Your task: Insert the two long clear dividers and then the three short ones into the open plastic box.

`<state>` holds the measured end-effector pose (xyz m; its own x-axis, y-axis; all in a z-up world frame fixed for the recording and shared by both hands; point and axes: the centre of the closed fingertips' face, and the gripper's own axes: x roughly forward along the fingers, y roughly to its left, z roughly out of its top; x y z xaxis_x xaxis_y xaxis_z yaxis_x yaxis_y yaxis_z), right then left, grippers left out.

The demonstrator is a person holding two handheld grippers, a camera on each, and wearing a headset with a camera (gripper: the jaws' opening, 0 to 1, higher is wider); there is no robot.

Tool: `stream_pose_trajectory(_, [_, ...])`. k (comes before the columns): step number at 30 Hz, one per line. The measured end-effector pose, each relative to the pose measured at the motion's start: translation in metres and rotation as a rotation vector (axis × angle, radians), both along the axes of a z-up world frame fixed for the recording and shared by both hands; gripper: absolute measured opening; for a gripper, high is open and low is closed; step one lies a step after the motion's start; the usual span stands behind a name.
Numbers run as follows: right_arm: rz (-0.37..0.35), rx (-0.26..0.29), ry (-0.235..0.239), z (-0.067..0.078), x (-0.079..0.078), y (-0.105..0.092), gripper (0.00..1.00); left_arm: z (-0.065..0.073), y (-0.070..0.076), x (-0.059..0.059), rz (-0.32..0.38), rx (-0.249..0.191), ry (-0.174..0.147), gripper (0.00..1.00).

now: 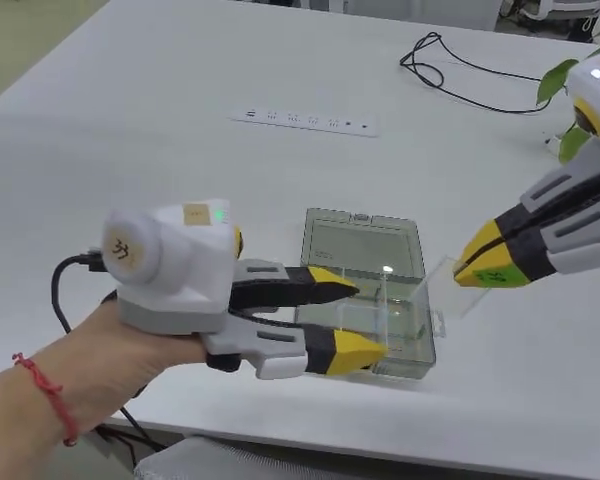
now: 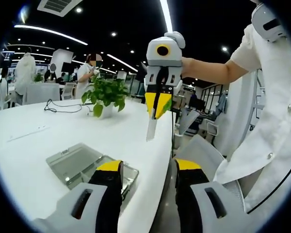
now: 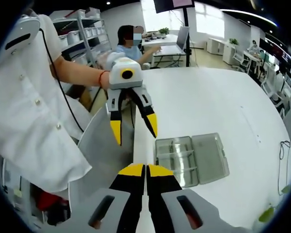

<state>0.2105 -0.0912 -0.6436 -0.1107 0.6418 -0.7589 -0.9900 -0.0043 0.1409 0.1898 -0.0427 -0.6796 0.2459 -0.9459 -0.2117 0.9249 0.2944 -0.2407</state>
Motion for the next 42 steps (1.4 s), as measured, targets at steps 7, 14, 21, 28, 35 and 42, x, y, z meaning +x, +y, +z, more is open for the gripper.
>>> stream_pose_trajectory(7, [-0.007, -0.046, -0.039, -0.014, 0.014, -0.005, 0.03, -0.008, 0.012, 0.004, 0.036, 0.023, 0.007, 0.54])
stream_pose_trajectory(14, [-0.013, -0.082, -0.07, -0.029, 0.028, -0.005, 0.03, -0.016, 0.022, 0.008, 0.064, 0.048, 0.002, 0.7])
stream_pose_trajectory(21, [-0.013, -0.115, -0.093, -0.05, 0.041, -0.003, 0.03, -0.024, 0.031, 0.011, 0.079, 0.074, 0.007, 0.79])
stream_pose_trajectory(28, [-0.009, -0.157, -0.105, -0.079, 0.052, -0.004, 0.03, -0.029, 0.036, 0.015, 0.104, 0.087, 0.011, 0.91])
stream_pose_trajectory(35, [0.0, -0.192, -0.113, -0.099, 0.057, -0.005, 0.03, -0.036, 0.039, 0.014, 0.102, 0.097, 0.026, 0.97])
stream_pose_trajectory(42, [0.01, -0.212, -0.119, -0.11, 0.055, -0.003, 0.03, -0.038, 0.041, 0.013, 0.108, 0.1, 0.031, 1.0])
